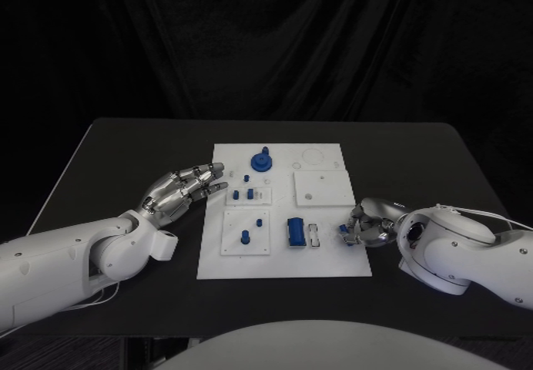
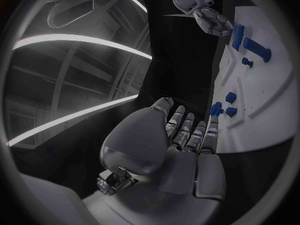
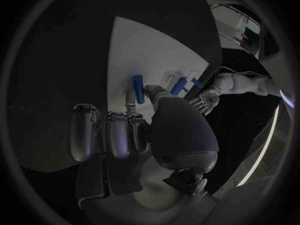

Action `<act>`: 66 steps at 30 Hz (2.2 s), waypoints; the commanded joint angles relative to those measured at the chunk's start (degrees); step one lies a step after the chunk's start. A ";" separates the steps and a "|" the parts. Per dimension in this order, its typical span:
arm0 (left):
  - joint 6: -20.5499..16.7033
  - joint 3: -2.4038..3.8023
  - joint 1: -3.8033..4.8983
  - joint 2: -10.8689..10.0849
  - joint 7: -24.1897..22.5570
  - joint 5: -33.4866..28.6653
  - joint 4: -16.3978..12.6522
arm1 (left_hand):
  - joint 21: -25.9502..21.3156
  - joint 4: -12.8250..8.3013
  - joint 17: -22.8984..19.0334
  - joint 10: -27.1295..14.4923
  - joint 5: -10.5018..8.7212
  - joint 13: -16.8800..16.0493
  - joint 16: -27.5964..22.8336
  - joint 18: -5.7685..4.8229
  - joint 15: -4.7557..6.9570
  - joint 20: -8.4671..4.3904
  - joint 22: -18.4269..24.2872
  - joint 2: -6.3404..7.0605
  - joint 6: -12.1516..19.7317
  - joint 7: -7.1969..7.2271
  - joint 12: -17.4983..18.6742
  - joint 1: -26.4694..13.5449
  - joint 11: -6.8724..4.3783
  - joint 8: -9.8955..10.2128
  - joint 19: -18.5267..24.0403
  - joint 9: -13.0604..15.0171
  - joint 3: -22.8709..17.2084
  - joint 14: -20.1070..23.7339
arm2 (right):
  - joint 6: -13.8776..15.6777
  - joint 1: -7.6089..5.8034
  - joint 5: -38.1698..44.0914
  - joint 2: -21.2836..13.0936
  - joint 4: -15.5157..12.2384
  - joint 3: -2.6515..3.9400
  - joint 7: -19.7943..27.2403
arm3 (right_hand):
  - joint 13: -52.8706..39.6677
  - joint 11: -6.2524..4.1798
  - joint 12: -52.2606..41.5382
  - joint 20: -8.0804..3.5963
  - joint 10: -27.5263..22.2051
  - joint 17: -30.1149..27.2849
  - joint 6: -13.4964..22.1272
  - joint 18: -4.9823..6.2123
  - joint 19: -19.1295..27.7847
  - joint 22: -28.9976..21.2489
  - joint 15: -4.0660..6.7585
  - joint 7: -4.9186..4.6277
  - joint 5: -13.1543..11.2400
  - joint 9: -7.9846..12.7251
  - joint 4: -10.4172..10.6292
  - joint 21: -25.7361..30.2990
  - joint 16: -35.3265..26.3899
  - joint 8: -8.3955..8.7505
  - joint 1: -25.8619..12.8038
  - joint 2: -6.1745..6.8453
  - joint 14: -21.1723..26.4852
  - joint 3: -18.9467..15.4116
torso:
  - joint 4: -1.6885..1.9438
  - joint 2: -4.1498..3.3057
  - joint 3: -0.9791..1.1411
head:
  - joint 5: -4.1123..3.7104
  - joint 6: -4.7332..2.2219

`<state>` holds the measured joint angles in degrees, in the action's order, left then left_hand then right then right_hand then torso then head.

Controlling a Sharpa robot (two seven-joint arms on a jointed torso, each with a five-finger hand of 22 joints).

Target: Assemble the parts on the task board

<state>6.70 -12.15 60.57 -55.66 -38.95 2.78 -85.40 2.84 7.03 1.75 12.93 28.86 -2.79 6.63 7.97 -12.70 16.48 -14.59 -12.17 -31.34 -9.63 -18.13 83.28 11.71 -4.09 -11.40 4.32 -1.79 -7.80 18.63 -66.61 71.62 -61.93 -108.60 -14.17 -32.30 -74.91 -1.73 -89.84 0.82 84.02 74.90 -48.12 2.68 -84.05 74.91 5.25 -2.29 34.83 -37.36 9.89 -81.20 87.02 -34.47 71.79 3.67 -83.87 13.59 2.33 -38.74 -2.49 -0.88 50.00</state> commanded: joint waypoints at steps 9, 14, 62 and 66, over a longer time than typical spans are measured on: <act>0.55 0.05 -0.12 0.29 -3.00 -0.21 -0.33 | 0.06 0.15 0.09 0.21 0.35 -0.09 0.41 -0.14 -0.06 0.15 0.08 0.22 -0.58 -0.92 -0.40 -0.25 0.29 -0.33 -0.22 0.12 -0.44 -0.22 | 3.03 -1.52 -24.30 3.33 1.80 -0.02 8.08 | -15.09 -0.22 -0.16 -0.05 5.98 5.17 0.55 -0.21 -2.41 11.81 0.27 0.02 -1.16 -0.56 -7.03 0.59 -0.90 -0.54 -1.98 -0.31 -4.32 8.64 | 0.16 0.01 -0.08 | 0.42 0.00; 0.40 0.05 -0.12 0.14 -2.95 -0.21 -0.54 | 0.06 0.15 0.09 0.21 0.35 -0.09 0.41 -0.14 -0.06 0.15 0.08 0.22 -0.58 -0.92 -0.40 -0.25 0.29 -0.33 -0.22 0.12 -0.44 -0.22 | 2.11 -1.24 -25.54 4.82 3.35 -0.04 8.31 | -15.09 -0.22 -0.16 -0.04 5.98 4.97 0.80 -0.18 -2.36 11.77 0.26 0.01 -1.50 -0.64 -6.65 0.70 -0.99 -0.61 -2.86 -0.50 -4.28 8.92 | 0.25 -0.04 -0.08 | 0.31 0.00; 0.77 0.05 -0.22 0.55 -2.62 -0.21 0.02 | 0.04 0.21 0.06 0.17 0.40 -0.05 0.34 -0.15 -0.05 0.17 0.21 0.20 -0.51 -1.04 -0.29 -0.25 0.45 -0.33 -0.18 0.10 -0.76 -0.07 | 1.57 -0.01 -17.58 6.64 5.23 -0.06 8.55 | -15.09 0.05 -0.16 0.25 5.98 3.72 0.32 0.03 -2.08 11.49 0.02 -0.20 -24.41 0.58 5.04 1.72 -1.48 -0.31 -16.64 -1.01 -4.15 -5.17 | 0.25 -0.01 -0.10 | 0.79 0.00; 0.69 0.05 -0.25 0.42 -2.78 -0.21 -0.08 | 0.04 0.21 0.06 0.17 0.40 -0.05 0.34 -0.15 -0.05 0.17 0.21 0.20 -0.51 -1.04 -0.29 -0.25 0.45 -0.33 -0.18 0.10 -0.76 -0.07 | 3.87 -0.02 -17.60 5.61 4.66 -0.06 10.60 | -15.09 -0.11 -0.16 0.12 5.98 4.19 -0.03 -0.03 -2.20 11.58 0.15 -0.02 -22.19 0.37 5.02 1.47 -1.26 -0.78 -15.80 -1.85 -4.25 -5.31 | 0.25 -0.01 -0.10 | 1.07 0.00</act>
<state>6.74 -12.15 60.40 -55.24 -38.95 2.77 -85.32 2.84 7.19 1.78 13.13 29.07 -2.81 6.85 7.97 -12.70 16.48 -14.48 -12.17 -31.53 -9.42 -18.35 83.28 11.91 -4.09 -11.40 4.36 -2.25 -7.80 19.74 -66.76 53.25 -56.14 -103.65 -14.24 -23.93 -74.94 -1.73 -89.84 0.83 84.03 74.90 -47.72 2.68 -84.05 74.90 5.25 -2.28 12.50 -36.95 14.85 -79.65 85.58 -35.08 55.90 2.15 -83.87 8.70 2.58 -38.74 -2.59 0.08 50.00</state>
